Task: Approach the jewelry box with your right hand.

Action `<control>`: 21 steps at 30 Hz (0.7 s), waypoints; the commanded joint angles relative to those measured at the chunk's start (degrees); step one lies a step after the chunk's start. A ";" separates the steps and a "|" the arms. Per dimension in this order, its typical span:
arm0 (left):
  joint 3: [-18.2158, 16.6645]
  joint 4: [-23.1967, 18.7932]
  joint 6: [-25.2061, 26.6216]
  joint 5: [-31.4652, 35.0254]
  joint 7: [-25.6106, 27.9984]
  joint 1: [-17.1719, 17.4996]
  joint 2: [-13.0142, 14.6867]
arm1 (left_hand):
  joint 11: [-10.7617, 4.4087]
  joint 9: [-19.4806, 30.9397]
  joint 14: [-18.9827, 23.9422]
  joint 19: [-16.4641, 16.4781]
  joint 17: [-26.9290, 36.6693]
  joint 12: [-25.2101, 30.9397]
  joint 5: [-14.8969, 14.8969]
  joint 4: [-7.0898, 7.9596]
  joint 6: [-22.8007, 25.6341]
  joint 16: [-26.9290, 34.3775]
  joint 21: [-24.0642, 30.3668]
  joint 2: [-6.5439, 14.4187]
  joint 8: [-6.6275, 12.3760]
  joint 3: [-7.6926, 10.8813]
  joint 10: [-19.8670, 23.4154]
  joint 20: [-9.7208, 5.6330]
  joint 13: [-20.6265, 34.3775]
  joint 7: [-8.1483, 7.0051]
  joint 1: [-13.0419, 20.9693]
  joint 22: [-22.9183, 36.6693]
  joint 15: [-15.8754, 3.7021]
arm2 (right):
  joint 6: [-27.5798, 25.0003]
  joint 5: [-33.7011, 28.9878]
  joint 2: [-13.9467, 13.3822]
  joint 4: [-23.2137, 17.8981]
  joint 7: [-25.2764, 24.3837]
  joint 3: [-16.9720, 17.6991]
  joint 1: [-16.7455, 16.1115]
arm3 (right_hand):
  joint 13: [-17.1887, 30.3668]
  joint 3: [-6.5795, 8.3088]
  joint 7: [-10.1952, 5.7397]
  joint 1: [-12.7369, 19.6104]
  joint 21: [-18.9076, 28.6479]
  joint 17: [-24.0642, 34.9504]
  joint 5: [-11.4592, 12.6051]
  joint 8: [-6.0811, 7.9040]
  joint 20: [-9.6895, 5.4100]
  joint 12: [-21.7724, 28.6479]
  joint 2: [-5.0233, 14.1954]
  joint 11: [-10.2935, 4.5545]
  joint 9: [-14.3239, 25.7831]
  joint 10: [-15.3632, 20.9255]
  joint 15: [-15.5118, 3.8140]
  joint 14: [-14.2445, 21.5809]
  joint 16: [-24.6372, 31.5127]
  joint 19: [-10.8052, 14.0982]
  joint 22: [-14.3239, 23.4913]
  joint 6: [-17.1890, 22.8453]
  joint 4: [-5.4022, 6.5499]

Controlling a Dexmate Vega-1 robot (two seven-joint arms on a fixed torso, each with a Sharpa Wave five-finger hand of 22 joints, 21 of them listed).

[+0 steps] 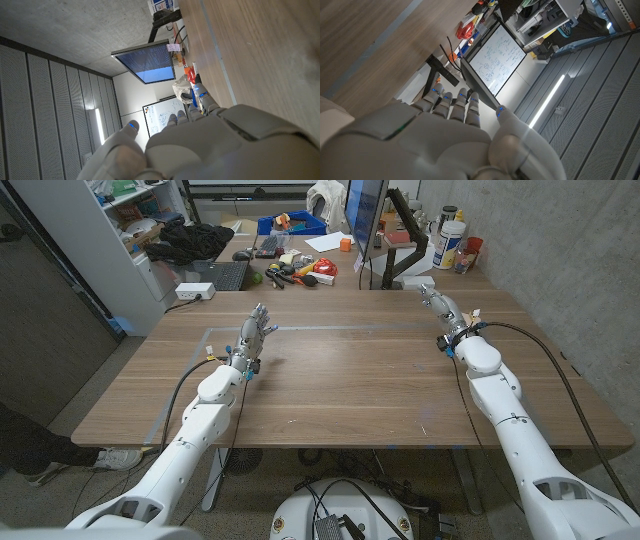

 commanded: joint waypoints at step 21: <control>0.04 -0.21 -0.22 1.81 0.60 0.27 0.02 | -0.23 0.30 -7.70 -12.16 0.18 0.39 0.50 -0.13 -7.30 0.27 -0.10 6.50 0.23 -0.40 -7.57 -2.99 0.29 -0.37 0.30 0.06 -0.93 | -1.66 -10.99 -4.37 -1.44 -4.68 -1.98 3.44 | 0.26 0.74 -0.37 1.77 0.01 0.02 -0.27 0.18 -5.69 0.01 2.33 -0.68 0.18 0.85 -2.42 0.57 -0.04 0.51 0.10 1.14 -0.56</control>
